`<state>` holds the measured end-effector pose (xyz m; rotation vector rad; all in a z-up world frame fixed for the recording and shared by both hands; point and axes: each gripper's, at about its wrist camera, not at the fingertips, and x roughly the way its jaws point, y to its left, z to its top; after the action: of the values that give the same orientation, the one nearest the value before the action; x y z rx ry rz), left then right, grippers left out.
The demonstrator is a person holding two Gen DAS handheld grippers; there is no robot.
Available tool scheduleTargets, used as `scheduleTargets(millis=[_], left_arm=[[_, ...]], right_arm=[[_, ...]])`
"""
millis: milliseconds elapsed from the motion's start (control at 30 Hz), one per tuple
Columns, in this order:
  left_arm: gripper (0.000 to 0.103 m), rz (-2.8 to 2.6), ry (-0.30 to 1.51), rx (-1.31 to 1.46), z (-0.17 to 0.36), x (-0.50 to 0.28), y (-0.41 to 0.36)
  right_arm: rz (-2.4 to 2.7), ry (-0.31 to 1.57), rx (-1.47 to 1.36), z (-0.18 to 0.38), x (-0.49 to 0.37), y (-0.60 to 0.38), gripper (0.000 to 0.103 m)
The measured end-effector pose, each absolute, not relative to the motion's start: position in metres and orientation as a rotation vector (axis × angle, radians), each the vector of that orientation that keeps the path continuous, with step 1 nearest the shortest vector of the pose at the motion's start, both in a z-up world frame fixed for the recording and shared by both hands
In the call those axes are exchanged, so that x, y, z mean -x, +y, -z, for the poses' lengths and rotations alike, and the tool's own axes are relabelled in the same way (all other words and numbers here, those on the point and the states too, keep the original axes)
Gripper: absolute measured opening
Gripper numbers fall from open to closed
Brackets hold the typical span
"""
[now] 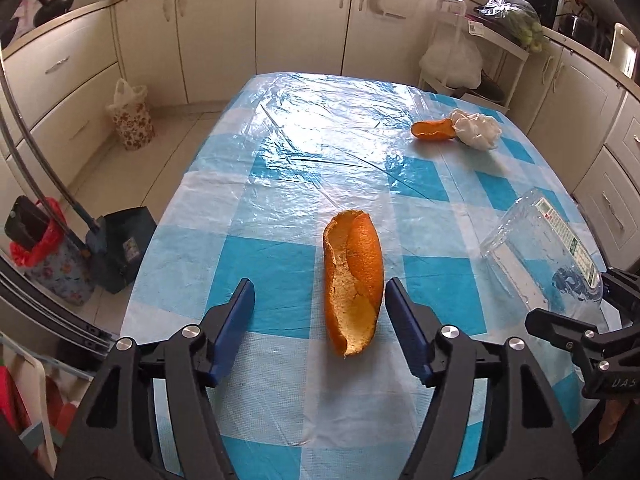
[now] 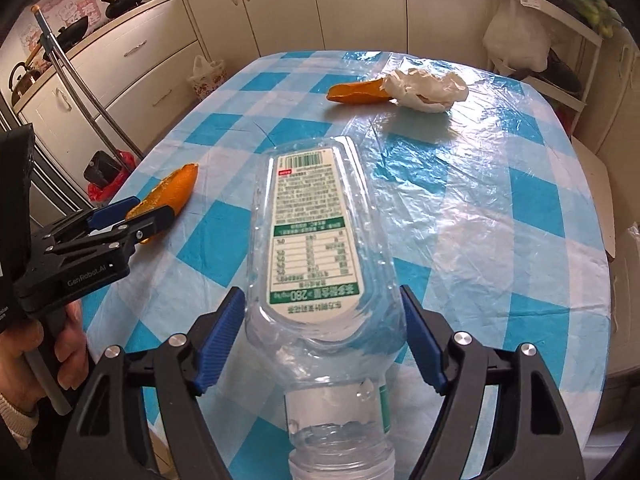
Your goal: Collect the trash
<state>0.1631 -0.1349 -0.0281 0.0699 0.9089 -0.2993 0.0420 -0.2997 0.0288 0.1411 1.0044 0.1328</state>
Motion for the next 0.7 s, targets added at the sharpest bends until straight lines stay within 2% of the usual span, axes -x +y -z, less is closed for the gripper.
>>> scheduleTargets(millis=[700], left_arm=[[0.067,0.288,0.902,-0.121,0.028,-0.161,-0.152]], right_arm=[[-0.124,1.003,-0.172,-0.026,-0.045,-0.309,0.074]])
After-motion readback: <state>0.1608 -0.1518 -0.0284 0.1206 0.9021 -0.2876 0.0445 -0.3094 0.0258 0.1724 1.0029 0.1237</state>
